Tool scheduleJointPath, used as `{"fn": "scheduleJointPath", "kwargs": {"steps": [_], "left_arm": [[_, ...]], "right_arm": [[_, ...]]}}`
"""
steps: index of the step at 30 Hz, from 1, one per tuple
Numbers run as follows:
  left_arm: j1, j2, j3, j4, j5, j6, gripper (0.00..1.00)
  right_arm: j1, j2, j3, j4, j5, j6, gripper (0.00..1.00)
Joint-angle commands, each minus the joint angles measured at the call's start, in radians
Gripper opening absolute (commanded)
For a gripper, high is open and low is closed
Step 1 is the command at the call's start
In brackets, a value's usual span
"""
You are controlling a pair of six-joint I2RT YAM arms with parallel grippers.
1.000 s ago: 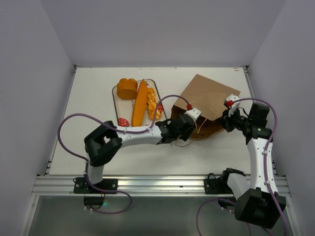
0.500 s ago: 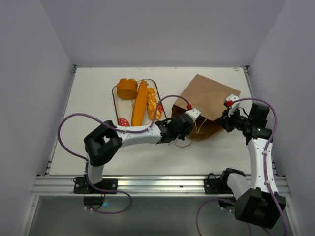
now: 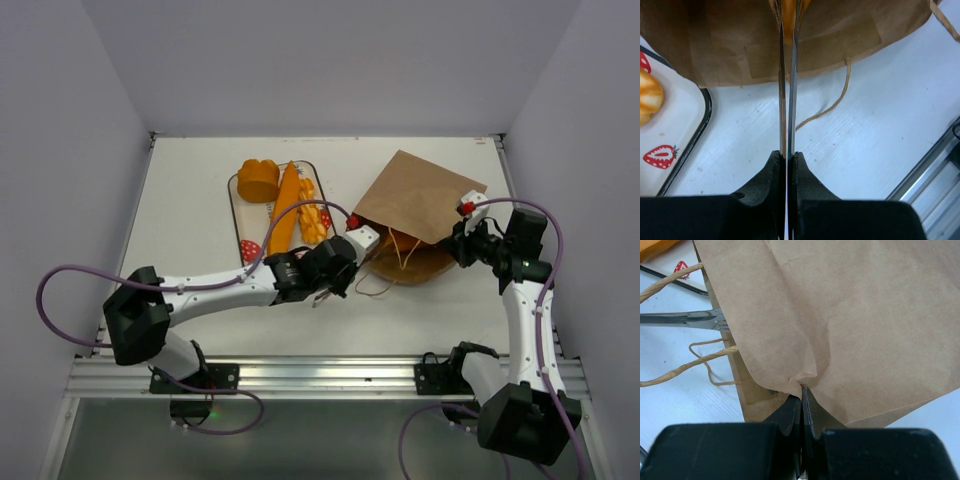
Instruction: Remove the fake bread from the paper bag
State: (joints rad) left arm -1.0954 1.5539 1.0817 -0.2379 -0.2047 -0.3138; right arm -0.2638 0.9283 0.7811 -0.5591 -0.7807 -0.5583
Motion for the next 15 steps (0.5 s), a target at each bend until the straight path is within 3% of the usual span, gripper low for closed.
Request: {"fn": "scheduleJointPath", "kwargs": {"steps": [1, 15], "left_arm": [[-0.001, -0.086, -0.038, 0.002, 0.045, -0.034, 0.0], [-0.008, -0.38, -0.144, -0.202, 0.08, -0.074, 0.0]], "right_arm": [[0.003, -0.014, 0.001, 0.027, -0.006, 0.032, 0.0], [0.001, 0.014, 0.015, 0.047, 0.029, 0.061, 0.0]]}}
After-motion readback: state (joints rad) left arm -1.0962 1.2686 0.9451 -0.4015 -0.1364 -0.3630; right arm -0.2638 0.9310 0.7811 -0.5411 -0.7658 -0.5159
